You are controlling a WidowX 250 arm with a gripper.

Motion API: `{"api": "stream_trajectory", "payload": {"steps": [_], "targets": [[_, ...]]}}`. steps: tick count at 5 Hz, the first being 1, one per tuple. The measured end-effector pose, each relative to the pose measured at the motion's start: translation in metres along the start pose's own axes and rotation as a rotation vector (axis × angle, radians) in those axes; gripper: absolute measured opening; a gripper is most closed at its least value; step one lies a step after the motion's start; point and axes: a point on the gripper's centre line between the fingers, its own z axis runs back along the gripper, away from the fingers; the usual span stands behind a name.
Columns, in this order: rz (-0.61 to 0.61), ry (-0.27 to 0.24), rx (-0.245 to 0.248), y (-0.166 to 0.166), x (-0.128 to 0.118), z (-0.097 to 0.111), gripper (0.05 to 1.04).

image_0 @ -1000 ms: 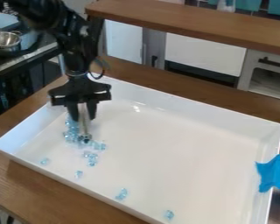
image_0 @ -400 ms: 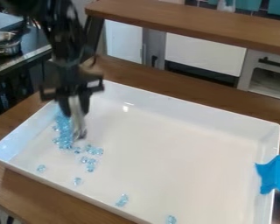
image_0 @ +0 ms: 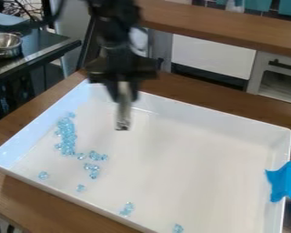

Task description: Sweep into pile

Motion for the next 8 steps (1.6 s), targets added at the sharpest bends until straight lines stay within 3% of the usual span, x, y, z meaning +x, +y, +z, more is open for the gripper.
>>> {"api": "stream_trajectory", "payload": {"steps": [1, 3, 4, 5, 7, 8], "targets": [[-0.194, 0.036, -0.123, -0.04, -0.03, -0.007, 0.368], [-0.163, 0.124, -0.147, -0.1, -0.091, 0.0, 0.368], [-0.127, 0.158, -0.124, -0.11, -0.108, 0.002, 0.368], [-0.155, 0.132, -0.1, -0.116, -0.119, -0.003, 0.368], [-0.208, 0.117, -0.02, -0.096, -0.132, -0.037, 0.368], [-0.217, 0.115, -0.016, -0.084, -0.138, -0.04, 0.368]]}}
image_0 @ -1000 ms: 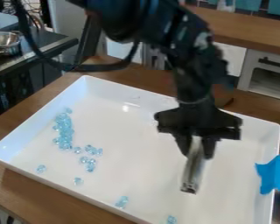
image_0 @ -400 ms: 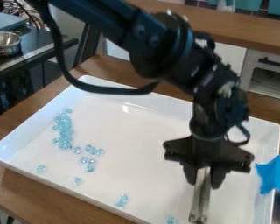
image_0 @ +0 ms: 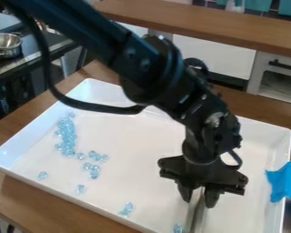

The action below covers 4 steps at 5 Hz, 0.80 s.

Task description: Sweep into pile

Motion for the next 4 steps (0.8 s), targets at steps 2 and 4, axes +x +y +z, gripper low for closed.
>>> {"api": "stream_trajectory", "payload": {"steps": [2, 4], "targets": [[-0.019, 0.037, 0.016, 0.036, -0.002, 0.009, 0.368], [-0.05, 0.028, 0.055, 0.076, 0.009, 0.005, 0.368]]}}
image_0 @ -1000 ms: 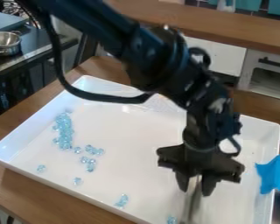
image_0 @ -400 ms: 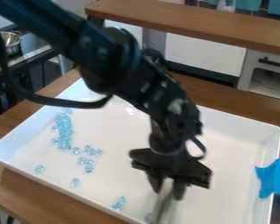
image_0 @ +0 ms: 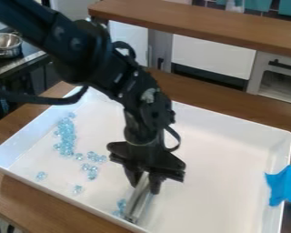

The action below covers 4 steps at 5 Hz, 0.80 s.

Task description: Sweep into pile

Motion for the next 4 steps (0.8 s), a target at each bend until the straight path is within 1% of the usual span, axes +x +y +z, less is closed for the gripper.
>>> {"api": "stream_trajectory", "payload": {"steps": [1, 2, 3, 4], "targets": [[-0.02, -0.055, 0.006, 0.015, 0.0, -0.002, 0.368], [-0.057, -0.112, 0.031, 0.033, 0.002, -0.005, 0.368], [-0.044, -0.094, 0.051, 0.056, 0.004, -0.005, 0.368], [-0.004, -0.022, 0.094, 0.082, 0.003, -0.002, 0.368]]}}
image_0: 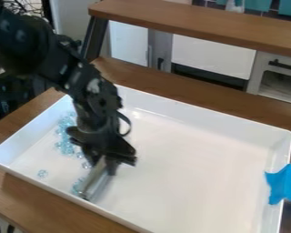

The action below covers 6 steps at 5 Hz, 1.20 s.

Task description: Sweep into pile

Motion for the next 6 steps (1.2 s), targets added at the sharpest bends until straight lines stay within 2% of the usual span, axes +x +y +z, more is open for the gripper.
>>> {"api": "stream_trajectory", "payload": {"steps": [1, 2, 3, 4, 5, 6], "targets": [[0.031, 0.068, 0.05, 0.023, 0.0, 0.005, 0.368], [0.048, 0.094, 0.099, 0.042, -0.001, 0.005, 0.368], [0.053, 0.047, 0.143, 0.062, 0.005, -0.001, 0.368], [0.038, -0.027, 0.191, 0.07, 0.013, -0.011, 0.368], [0.034, -0.052, 0.209, 0.075, 0.016, -0.015, 0.368], [0.073, -0.003, 0.138, 0.068, 0.007, -0.003, 0.368]]}}
